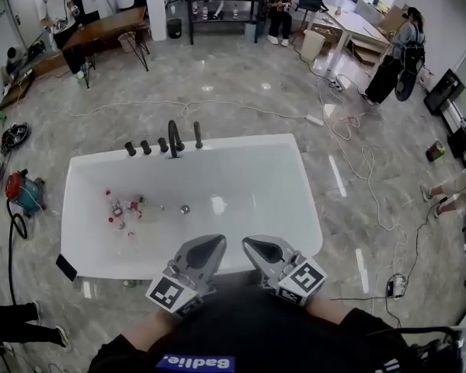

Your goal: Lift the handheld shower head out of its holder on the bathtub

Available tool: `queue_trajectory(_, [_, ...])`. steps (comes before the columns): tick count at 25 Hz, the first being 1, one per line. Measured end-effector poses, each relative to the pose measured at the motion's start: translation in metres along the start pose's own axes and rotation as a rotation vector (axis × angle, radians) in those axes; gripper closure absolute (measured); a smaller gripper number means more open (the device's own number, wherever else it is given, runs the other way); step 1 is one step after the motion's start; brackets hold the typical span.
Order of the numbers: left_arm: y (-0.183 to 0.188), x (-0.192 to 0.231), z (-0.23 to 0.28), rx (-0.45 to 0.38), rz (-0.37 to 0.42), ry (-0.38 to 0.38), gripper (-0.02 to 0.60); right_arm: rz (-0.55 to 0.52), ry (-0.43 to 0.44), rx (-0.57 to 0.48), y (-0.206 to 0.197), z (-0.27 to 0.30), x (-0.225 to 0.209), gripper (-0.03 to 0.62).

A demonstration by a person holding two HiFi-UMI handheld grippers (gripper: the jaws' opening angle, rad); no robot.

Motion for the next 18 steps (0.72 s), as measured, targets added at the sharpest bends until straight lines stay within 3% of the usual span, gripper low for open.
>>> queue_trajectory(10, [-0.004, -0.013, 0.076, -0.015, 0.028, 0.115, 0.578, 0.021, 0.1, -0.031, 0.001, -0.022, -0.077, 0.592])
queue_trajectory(18, [-0.006, 0.001, 0.108, -0.053, 0.099, 0.248, 0.578, 0.08, 0.145, -0.041, -0.019, -0.043, -0.105, 0.592])
Point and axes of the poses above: the fingertips, and each gripper's own axes: z forward along the fingers, x to its left, y out of its top, the point moved 8 cm from there along -z, backward along the fingers, and after that the axes turned 9 degrees about -z, right-handed, at the moved point
